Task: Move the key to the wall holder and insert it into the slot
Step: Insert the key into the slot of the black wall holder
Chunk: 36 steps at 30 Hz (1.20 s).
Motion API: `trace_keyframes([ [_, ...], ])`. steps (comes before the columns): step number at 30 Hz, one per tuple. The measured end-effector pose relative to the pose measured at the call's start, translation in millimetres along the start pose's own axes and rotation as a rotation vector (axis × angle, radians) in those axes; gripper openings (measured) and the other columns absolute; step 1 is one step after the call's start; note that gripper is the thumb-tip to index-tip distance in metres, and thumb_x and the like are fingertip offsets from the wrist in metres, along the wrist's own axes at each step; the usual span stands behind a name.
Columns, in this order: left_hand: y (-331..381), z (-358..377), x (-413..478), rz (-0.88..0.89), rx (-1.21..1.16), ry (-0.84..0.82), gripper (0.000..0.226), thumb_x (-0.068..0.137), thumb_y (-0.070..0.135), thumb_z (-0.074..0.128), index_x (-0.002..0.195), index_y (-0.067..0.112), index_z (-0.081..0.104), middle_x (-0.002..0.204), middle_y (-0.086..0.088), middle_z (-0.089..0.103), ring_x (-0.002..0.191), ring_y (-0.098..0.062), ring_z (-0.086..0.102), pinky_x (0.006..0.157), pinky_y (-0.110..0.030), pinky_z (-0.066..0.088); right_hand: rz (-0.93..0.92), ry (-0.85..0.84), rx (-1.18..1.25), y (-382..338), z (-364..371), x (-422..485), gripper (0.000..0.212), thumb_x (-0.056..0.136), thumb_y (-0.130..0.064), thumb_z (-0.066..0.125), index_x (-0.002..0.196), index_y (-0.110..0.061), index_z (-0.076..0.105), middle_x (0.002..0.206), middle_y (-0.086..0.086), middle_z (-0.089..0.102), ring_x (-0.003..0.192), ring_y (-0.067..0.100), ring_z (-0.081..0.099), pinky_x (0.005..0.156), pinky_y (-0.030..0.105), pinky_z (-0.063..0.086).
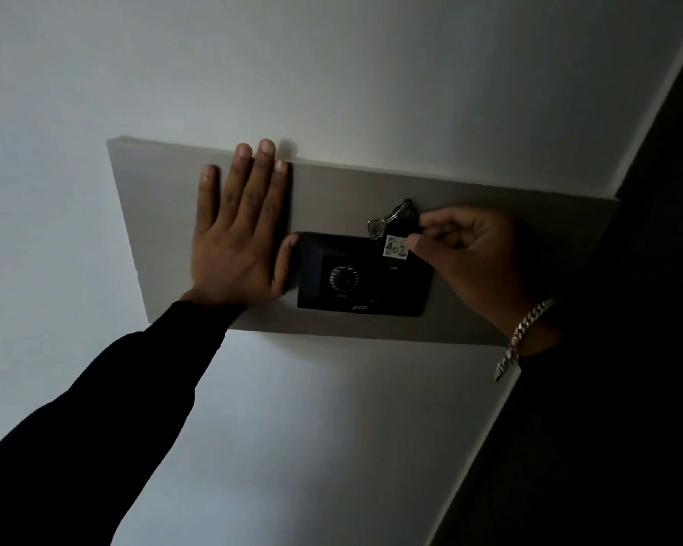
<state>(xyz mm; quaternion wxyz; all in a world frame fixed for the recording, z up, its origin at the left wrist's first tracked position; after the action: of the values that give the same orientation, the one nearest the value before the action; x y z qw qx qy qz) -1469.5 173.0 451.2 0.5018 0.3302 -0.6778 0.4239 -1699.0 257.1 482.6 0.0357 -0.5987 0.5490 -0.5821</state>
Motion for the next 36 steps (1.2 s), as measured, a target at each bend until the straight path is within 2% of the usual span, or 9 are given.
trace_keyframes([
  [5,1,-1,1,0.008,0.013,0.012,0.071,0.097,0.043,0.029,0.157,0.006,0.019,0.164,-0.012,0.013,0.156,-0.029,0.010,0.127,-0.050,0.006,-0.518,-0.188,-0.444,-70,5,4,0.034,0.073,-0.015,0.073,0.106,-0.014,0.070,0.094,0.002,0.062,0.058,0.006,0.052,0.066,0.004,0.040],
  [7,1,0,1,0.011,0.014,0.012,0.071,0.097,0.043,0.029,0.157,0.006,0.020,0.164,-0.011,0.012,0.156,-0.028,0.009,0.128,-0.049,0.006,-0.592,-0.293,-0.588,-81,14,11,0.029,0.075,-0.015,0.072,0.104,-0.010,0.072,0.099,0.007,0.065,0.071,0.012,0.057,0.075,0.016,0.047],
  [9,-1,1,-2,0.002,0.032,0.005,0.072,0.097,0.044,0.029,0.157,0.006,0.020,0.165,-0.011,0.011,0.156,-0.027,0.007,0.128,-0.049,0.005,-0.626,-0.350,-0.679,-83,22,15,0.021,0.078,-0.016,0.069,0.097,-0.007,0.073,0.098,0.012,0.067,0.083,0.025,0.062,0.080,0.038,0.053],
  [11,-4,2,-5,-0.001,0.051,0.005,0.073,0.097,0.045,0.029,0.157,0.005,0.019,0.165,-0.012,0.011,0.156,-0.027,0.006,0.128,-0.048,0.004,-0.667,-0.357,-0.684,-84,25,16,0.017,0.082,-0.018,0.066,0.090,-0.006,0.075,0.092,0.014,0.068,0.081,0.029,0.063,0.077,0.044,0.053],
  [13,-5,3,-6,0.000,0.051,0.009,0.073,0.096,0.045,0.029,0.157,0.005,0.018,0.165,-0.012,0.010,0.157,-0.028,0.007,0.128,-0.049,0.004,-0.674,-0.281,-0.592,-84,19,16,0.016,0.083,-0.020,0.068,0.085,-0.007,0.077,0.083,0.013,0.070,0.073,0.025,0.063,0.070,0.040,0.052],
  [17,-5,4,-6,0.009,0.057,0.019,0.074,0.096,0.045,0.029,0.157,0.005,0.017,0.166,-0.010,0.009,0.157,-0.029,0.008,0.128,-0.049,0.004,-0.579,-0.118,-0.365,-73,5,17,0.018,0.083,-0.026,0.070,0.082,-0.010,0.078,0.072,0.006,0.070,0.063,0.010,0.057,0.064,0.018,0.041],
  [29,-5,4,-6,0.003,0.060,0.000,0.074,0.095,0.044,0.030,0.157,0.005,0.016,0.164,-0.013,0.012,0.157,-0.027,0.007,0.127,-0.051,0.007,-0.645,-0.153,-0.325,-68,9,12,0.017,0.085,-0.022,0.070,0.097,-0.011,0.076,0.082,0.005,0.075,0.071,0.002,0.060,0.068,0.005,0.040],
  [31,-5,3,-6,0.001,0.058,-0.006,0.074,0.095,0.044,0.030,0.157,0.005,0.016,0.164,-0.015,0.014,0.156,-0.028,0.007,0.126,-0.053,0.011,-0.666,-0.144,-0.344,-68,9,9,0.018,0.086,-0.023,0.068,0.098,-0.011,0.076,0.086,0.005,0.076,0.075,0.005,0.063,0.071,0.008,0.043],
  [36,-5,3,-8,-0.001,0.051,-0.015,0.074,0.095,0.044,0.029,0.156,0.004,0.018,0.163,-0.015,0.014,0.156,-0.027,0.008,0.125,-0.056,0.015,-0.712,-0.106,-0.376,-69,7,4,0.018,0.088,-0.021,0.066,0.098,-0.009,0.075,0.089,0.009,0.076,0.082,0.021,0.069,0.073,0.030,0.054],
])
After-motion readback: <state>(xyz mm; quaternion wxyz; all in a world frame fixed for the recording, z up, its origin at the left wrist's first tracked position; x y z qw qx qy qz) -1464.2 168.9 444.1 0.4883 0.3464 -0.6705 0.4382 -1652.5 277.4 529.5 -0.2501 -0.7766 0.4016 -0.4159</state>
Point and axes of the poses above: each hand's wrist, its own x-axis towards the middle knuckle, its own z-axis out of the palm, y = z × x, the point moved 8 cm from there along x, towards the middle knuckle
